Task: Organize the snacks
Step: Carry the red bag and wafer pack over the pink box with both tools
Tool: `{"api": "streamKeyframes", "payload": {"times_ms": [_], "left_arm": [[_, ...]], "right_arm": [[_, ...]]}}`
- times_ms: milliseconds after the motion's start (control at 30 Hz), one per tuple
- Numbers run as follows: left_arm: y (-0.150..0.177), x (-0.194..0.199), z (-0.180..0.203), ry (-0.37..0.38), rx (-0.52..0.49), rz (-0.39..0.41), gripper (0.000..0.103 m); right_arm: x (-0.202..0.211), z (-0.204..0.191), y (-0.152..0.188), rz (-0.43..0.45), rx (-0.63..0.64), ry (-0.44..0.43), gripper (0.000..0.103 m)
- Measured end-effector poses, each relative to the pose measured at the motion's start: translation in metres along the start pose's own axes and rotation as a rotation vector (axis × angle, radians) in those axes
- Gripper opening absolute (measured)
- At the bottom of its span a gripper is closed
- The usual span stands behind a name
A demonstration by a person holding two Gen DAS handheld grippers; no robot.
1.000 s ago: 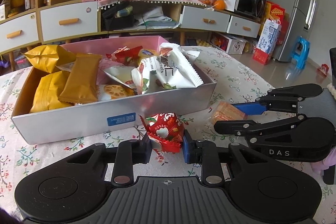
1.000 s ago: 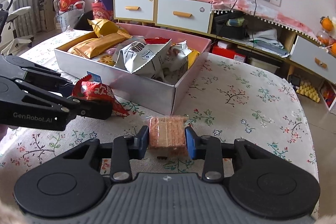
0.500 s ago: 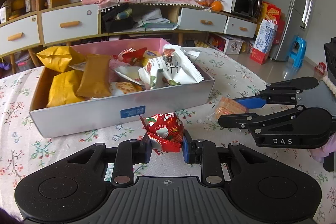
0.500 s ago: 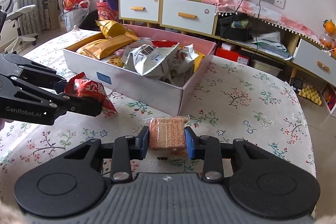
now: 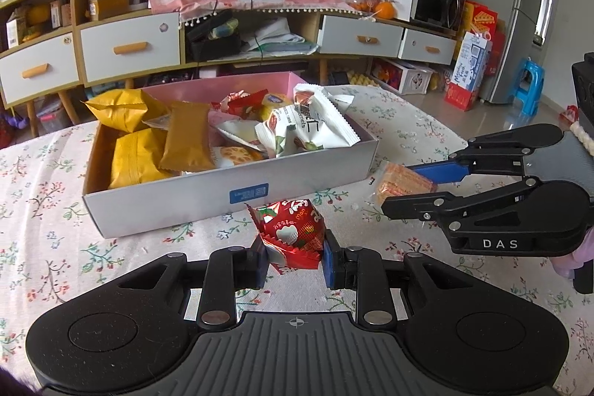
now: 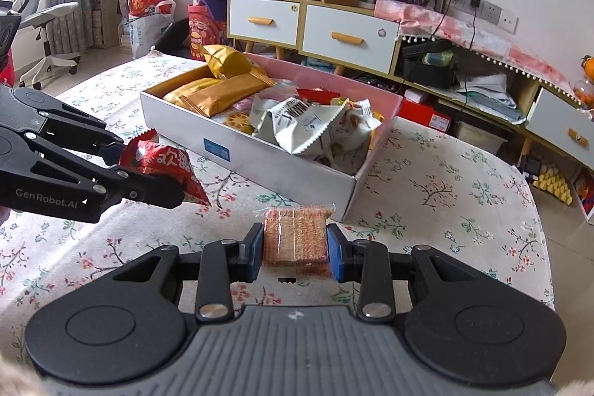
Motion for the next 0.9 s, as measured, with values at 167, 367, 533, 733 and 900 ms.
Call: {"api": "streamKeyframes", "payload": {"times_ms": [167,367,533,733,900], "left_arm": [[0.001,0.011,-0.006,-0.02,0.009,-0.001,0.025],[-0.004,0.024,-0.021,-0.046,0.043,0.007,0.025],[-0.019,0.035,-0.029,-0.052,0.071,0.046,0.025],[-0.038,0.043,-0.042,-0.067,0.121,0.085,0.025],[-0.054,0.035,-0.052,-0.08,0.139,0.087,0.025]], "right_arm": [[0.002,-0.006,-0.007,0.015,-0.004,-0.01,0.032],[0.002,-0.015,-0.015,0.027,-0.011,-0.017,0.032],[0.005,-0.019,-0.031,0.059,-0.067,-0.04,0.032],[0.009,-0.017,-0.052,0.106,-0.158,-0.042,0.032],[0.003,-0.005,-0.066,0.128,-0.233,-0.024,0.032]]}}
Point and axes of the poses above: each gripper's, at about its wrist camera, not at the fingertips, and x roughly against the way its jaws point, z to its right, y to its underside, the point moved 7 cm from there along -x, roughly the way its jaws point, and after that the axes turned 4 degrees about -x, right-handed, at the moved point
